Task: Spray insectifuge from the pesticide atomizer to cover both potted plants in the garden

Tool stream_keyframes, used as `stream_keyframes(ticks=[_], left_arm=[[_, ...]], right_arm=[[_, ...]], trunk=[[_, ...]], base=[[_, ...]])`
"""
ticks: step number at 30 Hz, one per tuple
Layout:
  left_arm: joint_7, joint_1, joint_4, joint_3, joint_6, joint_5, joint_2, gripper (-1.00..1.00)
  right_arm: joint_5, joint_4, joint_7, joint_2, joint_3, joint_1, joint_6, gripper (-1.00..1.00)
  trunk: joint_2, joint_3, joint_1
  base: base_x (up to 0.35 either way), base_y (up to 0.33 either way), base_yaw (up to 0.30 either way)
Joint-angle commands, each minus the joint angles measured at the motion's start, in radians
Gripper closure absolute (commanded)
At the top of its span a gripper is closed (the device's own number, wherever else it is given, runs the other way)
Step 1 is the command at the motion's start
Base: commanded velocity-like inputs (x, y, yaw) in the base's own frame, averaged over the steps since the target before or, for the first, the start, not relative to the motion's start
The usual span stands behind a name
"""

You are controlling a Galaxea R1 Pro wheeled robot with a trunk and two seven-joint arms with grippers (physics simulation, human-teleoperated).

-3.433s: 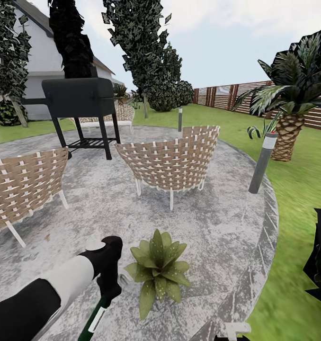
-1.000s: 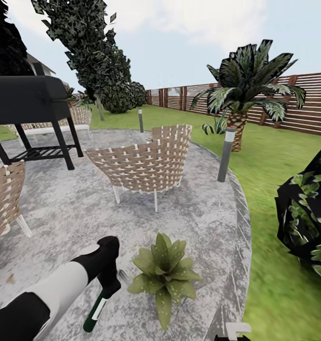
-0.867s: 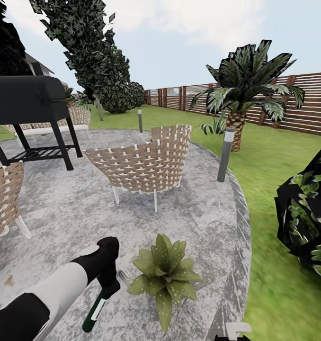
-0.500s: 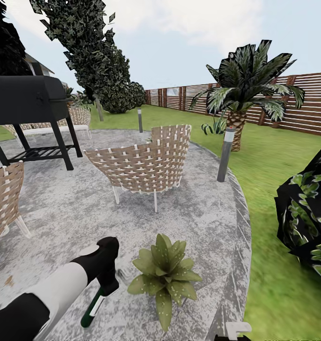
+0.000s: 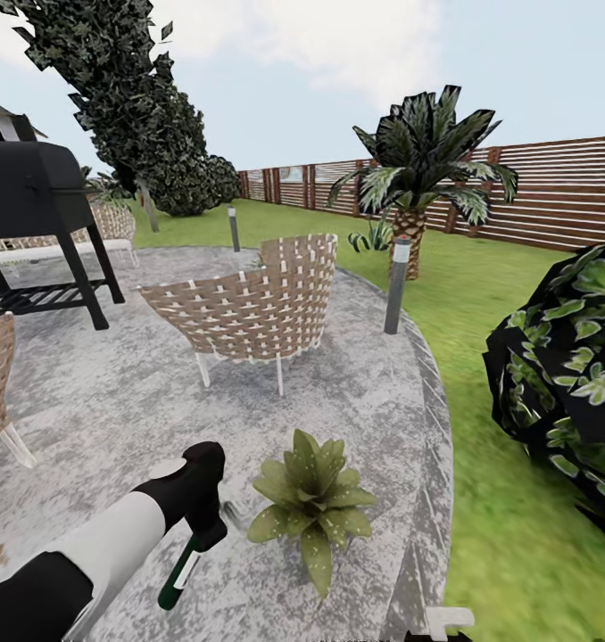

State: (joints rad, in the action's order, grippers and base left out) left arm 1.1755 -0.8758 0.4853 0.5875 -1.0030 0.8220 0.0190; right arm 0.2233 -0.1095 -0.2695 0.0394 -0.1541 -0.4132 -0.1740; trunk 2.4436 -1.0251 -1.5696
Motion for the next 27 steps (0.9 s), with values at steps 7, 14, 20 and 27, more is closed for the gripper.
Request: stream_keyframes(ticks=[7, 14, 20, 27], left_arm=[[-0.013, 0.005, 0.007, -0.050, -0.005, 0.016, 0.000, 1.00], [-0.042, 0.008, 0.007, -0.052, -0.005, 0.016, -0.006, 1.00], [-0.035, 0.000, 0.007, -0.052, -0.006, 0.010, -0.009, 1.00], [0.194, -0.127, -0.009, -0.044, -0.004, 0.010, -0.011, 1.00]], right_arm=[[0.007, -0.002, -0.004, 0.005, -0.013, -0.001, -0.001, -1.00], [0.007, -0.002, -0.003, 0.003, -0.012, -0.001, -0.002, -1.00], [0.007, -0.002, -0.003, 0.002, -0.013, -0.001, -0.002, -1.00], [0.006, -0.002, -0.004, 0.000, -0.014, -0.001, -0.001, -1.00]], trunk=[[0.000, -0.011, 0.000], [0.000, -0.013, 0.000], [0.000, -0.013, 0.000], [0.000, -0.013, 0.000]], base=[[0.054, 0.307, -0.143], [0.012, 0.307, -0.093], [0.129, 0.276, -0.287], [0.273, 0.144, -0.300]])
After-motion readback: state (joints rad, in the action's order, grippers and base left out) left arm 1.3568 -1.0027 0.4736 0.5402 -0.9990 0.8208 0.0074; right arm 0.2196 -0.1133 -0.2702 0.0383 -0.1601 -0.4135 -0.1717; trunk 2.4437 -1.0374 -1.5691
